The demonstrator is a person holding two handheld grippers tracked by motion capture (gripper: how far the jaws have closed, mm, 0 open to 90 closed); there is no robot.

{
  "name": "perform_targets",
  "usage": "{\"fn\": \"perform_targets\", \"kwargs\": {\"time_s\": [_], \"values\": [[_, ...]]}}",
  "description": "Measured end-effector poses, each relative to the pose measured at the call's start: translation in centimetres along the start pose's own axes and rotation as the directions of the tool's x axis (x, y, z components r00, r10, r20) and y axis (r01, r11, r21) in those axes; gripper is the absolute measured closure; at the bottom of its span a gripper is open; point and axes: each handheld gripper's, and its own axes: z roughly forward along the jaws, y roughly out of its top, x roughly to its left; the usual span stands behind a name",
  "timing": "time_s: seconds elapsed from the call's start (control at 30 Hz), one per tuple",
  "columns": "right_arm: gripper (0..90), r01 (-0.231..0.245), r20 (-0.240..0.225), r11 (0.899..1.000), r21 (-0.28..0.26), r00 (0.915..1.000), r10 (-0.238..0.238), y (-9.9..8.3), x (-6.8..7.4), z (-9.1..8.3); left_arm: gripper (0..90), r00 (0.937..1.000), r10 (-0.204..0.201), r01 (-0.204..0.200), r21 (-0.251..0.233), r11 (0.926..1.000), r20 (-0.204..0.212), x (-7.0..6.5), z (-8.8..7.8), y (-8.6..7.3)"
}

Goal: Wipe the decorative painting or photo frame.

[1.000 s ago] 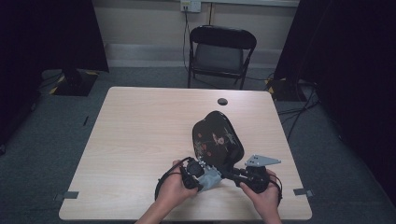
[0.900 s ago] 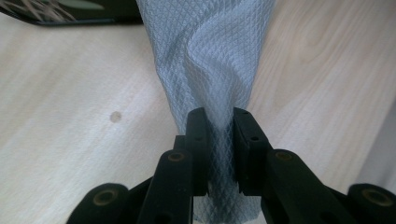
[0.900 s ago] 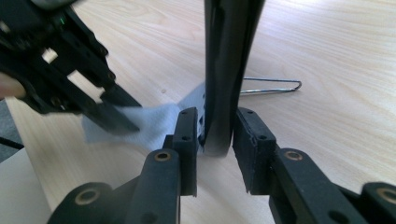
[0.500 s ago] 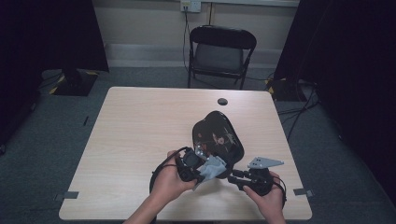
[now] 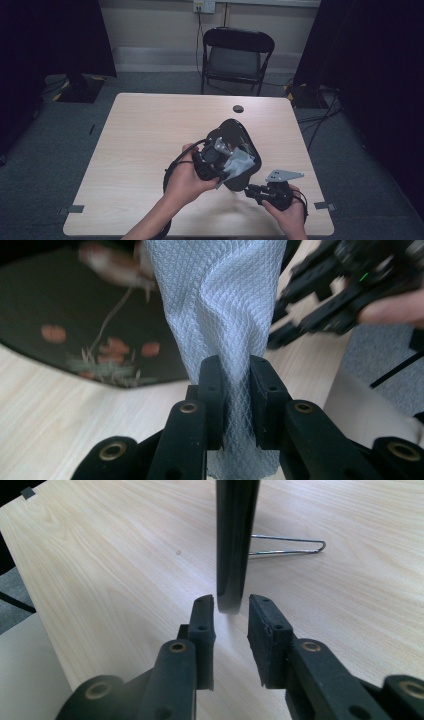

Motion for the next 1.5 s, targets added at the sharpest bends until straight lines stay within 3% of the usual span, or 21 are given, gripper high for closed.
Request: {"fn": "perform_targets", "kwargs": {"time_s": [0.2, 0.57, 0.93, 1.07, 1.5], "values": [[76.9, 0.015, 0.000, 1.000, 0.006, 0.9999, -0.015, 0.1, 0.1, 0.2, 78.1, 0.9999, 0.011, -0.011, 0.003, 0.9999, 0.003, -0.3, 0.1, 0.2], [78.4, 0.015, 0.000, 1.000, 0.002, 0.9999, -0.015, 0.2, 0.1, 0.2, 78.2, 0.9995, -0.011, 0.009, 0.071, 0.9974, 0.030, -0.2, 3.6, -2.2], [78.7, 0.014, -0.002, 1.000, 0.001, 0.9999, -0.014, 0.3, 0.0, 0.2, 78.2, 0.9977, -0.042, 0.033, 0.148, 0.9884, 0.054, 0.1, 7.2, -5.2], [78.7, 0.012, 0.000, 1.000, 0.000, 0.9999, -0.012, 0.3, 0.0, 0.2, 78.2, 0.9959, -0.071, 0.061, 0.163, 0.9848, 0.056, 0.4, 8.3, -6.2], [78.7, 0.011, -0.003, 1.000, -0.001, 0.9999, -0.011, 0.3, 0.0, 0.3, 78.2, 0.9943, -0.091, 0.077, 0.222, 0.9721, 0.056, 0.5, 10.2, -8.0]]}}
